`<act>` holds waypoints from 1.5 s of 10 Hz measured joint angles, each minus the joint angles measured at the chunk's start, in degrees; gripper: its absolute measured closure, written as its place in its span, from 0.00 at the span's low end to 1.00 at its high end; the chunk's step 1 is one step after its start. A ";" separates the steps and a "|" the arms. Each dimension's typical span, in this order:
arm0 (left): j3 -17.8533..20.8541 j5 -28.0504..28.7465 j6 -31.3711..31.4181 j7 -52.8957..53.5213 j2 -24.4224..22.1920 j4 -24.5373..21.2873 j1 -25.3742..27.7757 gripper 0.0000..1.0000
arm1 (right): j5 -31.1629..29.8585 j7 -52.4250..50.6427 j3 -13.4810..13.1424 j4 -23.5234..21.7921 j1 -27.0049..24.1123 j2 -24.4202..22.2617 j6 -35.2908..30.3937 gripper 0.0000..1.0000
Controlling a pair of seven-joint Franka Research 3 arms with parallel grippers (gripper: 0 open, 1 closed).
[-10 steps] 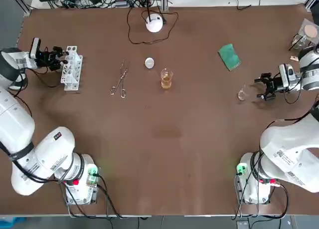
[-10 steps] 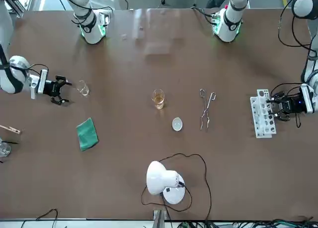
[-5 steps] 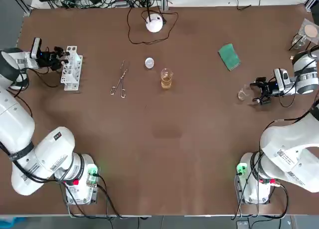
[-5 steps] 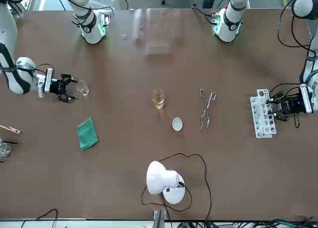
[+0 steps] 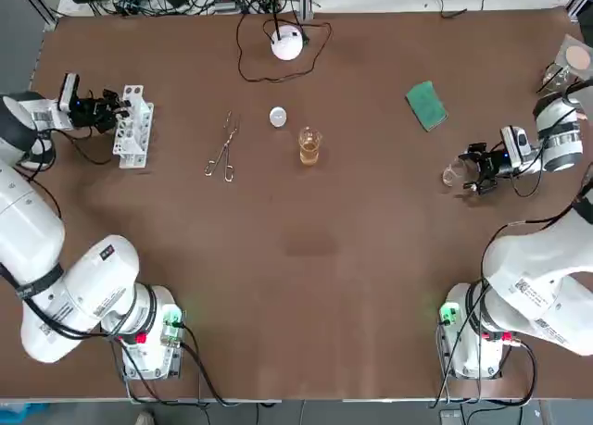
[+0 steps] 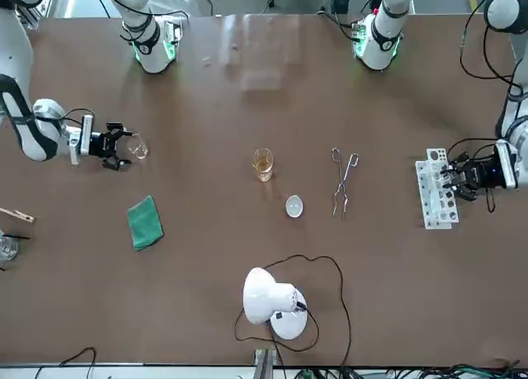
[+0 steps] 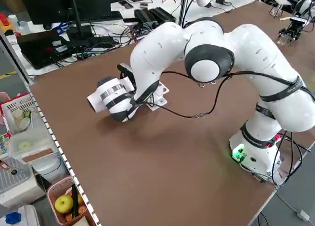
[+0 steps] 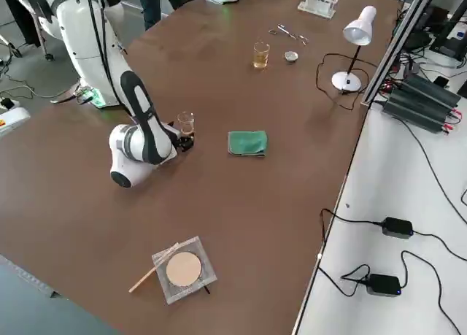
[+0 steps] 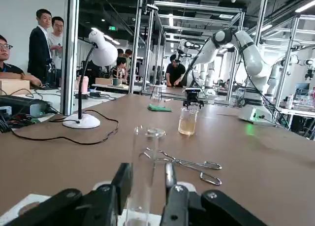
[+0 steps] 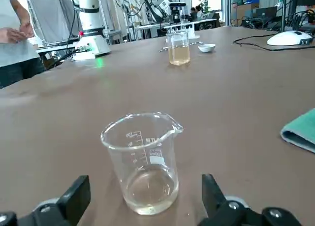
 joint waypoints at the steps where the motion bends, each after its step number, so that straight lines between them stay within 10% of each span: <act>1: 0.00 -0.01 0.00 0.00 0.04 0.00 0.01 0.72 | 0.00 -0.14 0.07 -0.05 0.51 0.22 0.01 0.00; 15: -2.74 1.11 -0.72 -0.86 -3.36 0.92 0.10 0.79 | 2.69 -1.11 0.55 -0.35 5.31 2.81 0.31 0.10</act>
